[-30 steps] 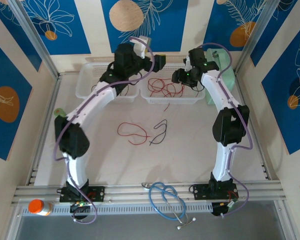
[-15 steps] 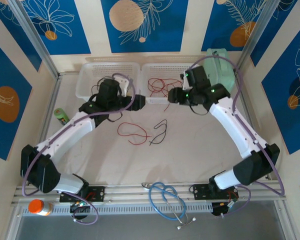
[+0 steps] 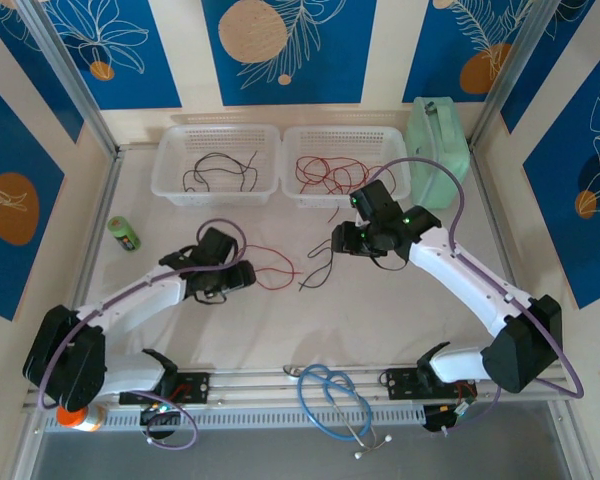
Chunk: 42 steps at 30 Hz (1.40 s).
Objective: Untangle the cables
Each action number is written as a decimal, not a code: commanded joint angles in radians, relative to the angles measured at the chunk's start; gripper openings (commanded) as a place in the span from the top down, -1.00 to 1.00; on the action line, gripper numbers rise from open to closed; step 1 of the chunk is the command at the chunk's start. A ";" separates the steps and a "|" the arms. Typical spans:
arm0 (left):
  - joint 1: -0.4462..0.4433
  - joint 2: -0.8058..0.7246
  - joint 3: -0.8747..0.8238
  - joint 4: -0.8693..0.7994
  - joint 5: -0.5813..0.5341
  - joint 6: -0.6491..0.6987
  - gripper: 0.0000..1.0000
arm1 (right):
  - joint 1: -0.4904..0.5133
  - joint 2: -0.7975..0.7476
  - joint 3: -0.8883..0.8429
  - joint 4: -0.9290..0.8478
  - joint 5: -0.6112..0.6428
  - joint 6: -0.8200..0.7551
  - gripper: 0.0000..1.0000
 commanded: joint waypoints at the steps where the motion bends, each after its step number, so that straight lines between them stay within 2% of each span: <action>1: -0.025 0.024 -0.016 0.075 -0.037 -0.131 -0.40 | 0.007 -0.019 -0.021 0.054 -0.018 -0.001 0.03; 7: -0.071 0.112 0.038 0.064 -0.108 -0.191 -0.29 | 0.008 -0.038 -0.072 0.103 -0.048 -0.025 0.10; 12: -0.113 0.199 0.118 0.013 -0.159 -0.225 -0.10 | 0.009 -0.045 -0.095 0.139 -0.077 -0.047 0.22; 17: -0.132 0.249 0.189 -0.041 -0.220 -0.246 -0.04 | 0.008 -0.062 -0.121 0.167 -0.108 -0.060 0.30; 29: -0.176 0.400 0.323 -0.146 -0.252 -0.273 0.08 | 0.005 -0.125 -0.166 0.204 -0.143 -0.085 0.33; 42: -0.204 0.531 0.381 -0.183 -0.237 -0.291 0.31 | -0.015 -0.176 -0.189 0.214 -0.165 -0.093 0.36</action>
